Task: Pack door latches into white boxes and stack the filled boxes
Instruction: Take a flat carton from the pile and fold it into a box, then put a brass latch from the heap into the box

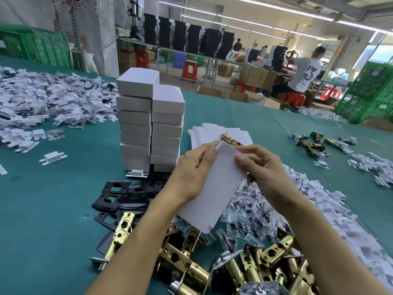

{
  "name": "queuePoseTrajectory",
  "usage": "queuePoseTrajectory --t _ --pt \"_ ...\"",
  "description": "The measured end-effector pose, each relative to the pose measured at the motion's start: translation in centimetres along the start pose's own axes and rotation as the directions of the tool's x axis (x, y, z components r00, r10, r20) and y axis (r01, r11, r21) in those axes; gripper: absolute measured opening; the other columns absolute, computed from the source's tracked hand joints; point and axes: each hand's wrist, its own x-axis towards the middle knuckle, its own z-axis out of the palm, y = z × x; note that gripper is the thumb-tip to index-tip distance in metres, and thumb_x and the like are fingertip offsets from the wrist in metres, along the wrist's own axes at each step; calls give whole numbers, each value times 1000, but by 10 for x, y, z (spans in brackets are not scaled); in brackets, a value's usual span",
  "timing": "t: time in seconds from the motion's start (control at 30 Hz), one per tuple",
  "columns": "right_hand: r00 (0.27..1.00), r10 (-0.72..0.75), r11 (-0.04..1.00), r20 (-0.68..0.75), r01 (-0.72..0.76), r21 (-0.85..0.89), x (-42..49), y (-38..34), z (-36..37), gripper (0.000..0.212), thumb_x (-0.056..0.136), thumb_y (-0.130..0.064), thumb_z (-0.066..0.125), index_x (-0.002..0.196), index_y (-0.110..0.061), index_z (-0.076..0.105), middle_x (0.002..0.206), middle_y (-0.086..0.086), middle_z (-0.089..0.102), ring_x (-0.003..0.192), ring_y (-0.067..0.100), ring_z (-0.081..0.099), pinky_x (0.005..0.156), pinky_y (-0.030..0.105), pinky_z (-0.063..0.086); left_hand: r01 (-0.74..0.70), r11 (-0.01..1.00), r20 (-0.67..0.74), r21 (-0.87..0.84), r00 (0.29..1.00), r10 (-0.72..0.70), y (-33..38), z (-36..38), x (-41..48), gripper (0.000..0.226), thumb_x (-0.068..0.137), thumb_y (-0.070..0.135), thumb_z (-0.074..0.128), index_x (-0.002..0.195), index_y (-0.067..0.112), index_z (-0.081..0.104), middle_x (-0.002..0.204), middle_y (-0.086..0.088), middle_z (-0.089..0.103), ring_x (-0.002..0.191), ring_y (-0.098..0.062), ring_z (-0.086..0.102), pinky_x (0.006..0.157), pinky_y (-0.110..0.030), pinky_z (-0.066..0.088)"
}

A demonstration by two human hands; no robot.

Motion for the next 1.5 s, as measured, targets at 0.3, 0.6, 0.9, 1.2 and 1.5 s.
queuePoseTrajectory --t 0.3,0.6,0.9,1.2,1.5 --pt "870 -460 885 -176 435 -167 -12 -14 9 46 84 -8 72 127 -15 56 123 7 62 112 19 64 78 31 61 272 822 -126 -501 916 -380 20 -9 4 52 88 66 55 114 22 57 96 5 73 78 -14 73 62 -30 59" --pt "811 -558 697 177 573 -431 -25 19 45 58 77 -7 79 116 -34 46 134 -11 54 122 14 56 84 22 55 479 319 406 -818 873 -270 30 -11 -1 56 75 54 73 108 9 73 93 -10 68 82 -26 70 78 -50 60" --pt "898 81 649 432 281 -707 -24 17 50 23 92 -29 68 115 -27 65 99 -9 71 87 1 66 84 34 58 192 805 -25 -561 968 -248 19 -29 2 78 55 50 88 122 50 49 100 20 68 96 -8 67 84 -54 58" --pt "708 145 326 691 625 -709 -22 31 104 42 84 -29 71 126 -28 66 120 2 64 113 25 56 91 37 48 9 932 -263 -363 958 -112 8 -24 3 90 46 33 99 123 26 54 112 5 65 86 6 64 68 -10 52" --pt "785 175 647 595 364 -670 -20 36 94 27 85 -24 75 109 -13 70 102 5 70 91 19 64 82 40 54 -70 930 -314 -361 948 -50 12 -23 5 85 48 37 97 117 26 48 108 3 62 86 1 64 69 -14 53"
